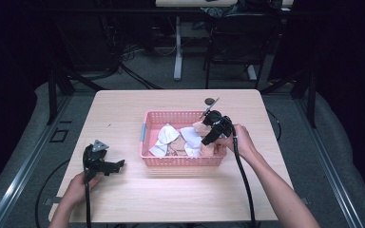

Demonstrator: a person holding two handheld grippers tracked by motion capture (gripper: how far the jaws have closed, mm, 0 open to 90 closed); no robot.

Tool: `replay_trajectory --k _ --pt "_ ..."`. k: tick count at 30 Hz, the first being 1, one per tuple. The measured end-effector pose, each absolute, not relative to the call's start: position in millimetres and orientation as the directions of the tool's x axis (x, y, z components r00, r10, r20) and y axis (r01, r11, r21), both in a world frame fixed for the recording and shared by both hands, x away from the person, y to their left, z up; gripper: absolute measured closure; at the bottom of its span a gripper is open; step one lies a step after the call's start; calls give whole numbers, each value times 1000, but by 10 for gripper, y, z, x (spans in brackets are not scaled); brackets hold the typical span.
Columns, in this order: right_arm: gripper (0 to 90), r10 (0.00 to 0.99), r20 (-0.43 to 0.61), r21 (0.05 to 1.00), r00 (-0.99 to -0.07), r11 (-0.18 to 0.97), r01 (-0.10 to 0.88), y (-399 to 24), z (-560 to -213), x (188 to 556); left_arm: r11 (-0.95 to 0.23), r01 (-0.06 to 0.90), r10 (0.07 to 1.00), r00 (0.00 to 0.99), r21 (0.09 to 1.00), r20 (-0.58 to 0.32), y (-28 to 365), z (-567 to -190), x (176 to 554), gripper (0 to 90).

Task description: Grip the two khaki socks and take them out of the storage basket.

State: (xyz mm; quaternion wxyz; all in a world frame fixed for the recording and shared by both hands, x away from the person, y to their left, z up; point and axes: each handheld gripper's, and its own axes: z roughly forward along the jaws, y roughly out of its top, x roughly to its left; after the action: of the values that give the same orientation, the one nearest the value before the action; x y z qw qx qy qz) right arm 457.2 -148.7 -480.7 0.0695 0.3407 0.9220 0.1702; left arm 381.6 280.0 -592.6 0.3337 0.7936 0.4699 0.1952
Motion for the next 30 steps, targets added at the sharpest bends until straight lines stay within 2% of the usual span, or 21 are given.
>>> replay_trajectory --k 2,4,9,11,12,13,14,20,23,24,25,26,27,30 --pt "361 650 -11 348 -760 715 606 -1468 -4844 4591 -336 615 876 482 713 -4 2800 -5926 3816 0" --pt "379 663 -56 337 -746 716 612 -1458 -4876 4600 -336 615 876 482 713 -3 2800 -5926 3816 0" --pt "478 661 -16 317 -750 715 623 -1457 -4942 4611 -336 615 876 482 713 -3 2800 -5926 3816 0" --pt "567 659 1 307 -752 716 628 -1446 -4967 4602 -336 615 876 482 713 -3 2801 -5926 3816 0" --pt "567 659 1 307 -752 716 628 -1446 -4967 4602 -336 615 876 482 713 -3 2801 -5926 3816 0" --pt "634 658 1 304 -753 717 627 -1429 -4987 4582 -336 615 876 482 713 -3 2801 -5926 3816 0" --pt "634 658 1 304 -753 717 627 -1429 -4987 4582 -336 615 876 482 713 -3 2801 -5926 3816 0" --pt "879 676 -18 293 -737 708 643 -1428 -4979 4534 -336 615 876 483 713 -3 2801 -5926 3816 0" --pt "882 687 -49 281 -725 706 650 -1447 -4921 4520 -336 615 876 483 713 -3 2801 -5926 3816 0" --pt "884 693 6 274 -721 692 668 -1484 -4835 4507 -336 615 876 483 713 -3 2801 -5926 3816 0" --pt "884 693 6 274 -721 692 668 -1484 -4835 4507 -336 615 876 482 713 -4 2800 -5927 3816 0" --pt "884 684 64 330 -727 673 662 -1505 -4849 4510 -336 615 876 482 713 -4 2800 -5927 3816 0" --pt "884 690 78 365 -719 652 665 -1522 -4772 4482 -336 615 876 482 713 -4 2800 -5927 3816 0" --pt "884 695 94 397 -713 630 667 -1534 -4673 4454 -336 615 876 482 713 -3 2801 -5926 3816 0"
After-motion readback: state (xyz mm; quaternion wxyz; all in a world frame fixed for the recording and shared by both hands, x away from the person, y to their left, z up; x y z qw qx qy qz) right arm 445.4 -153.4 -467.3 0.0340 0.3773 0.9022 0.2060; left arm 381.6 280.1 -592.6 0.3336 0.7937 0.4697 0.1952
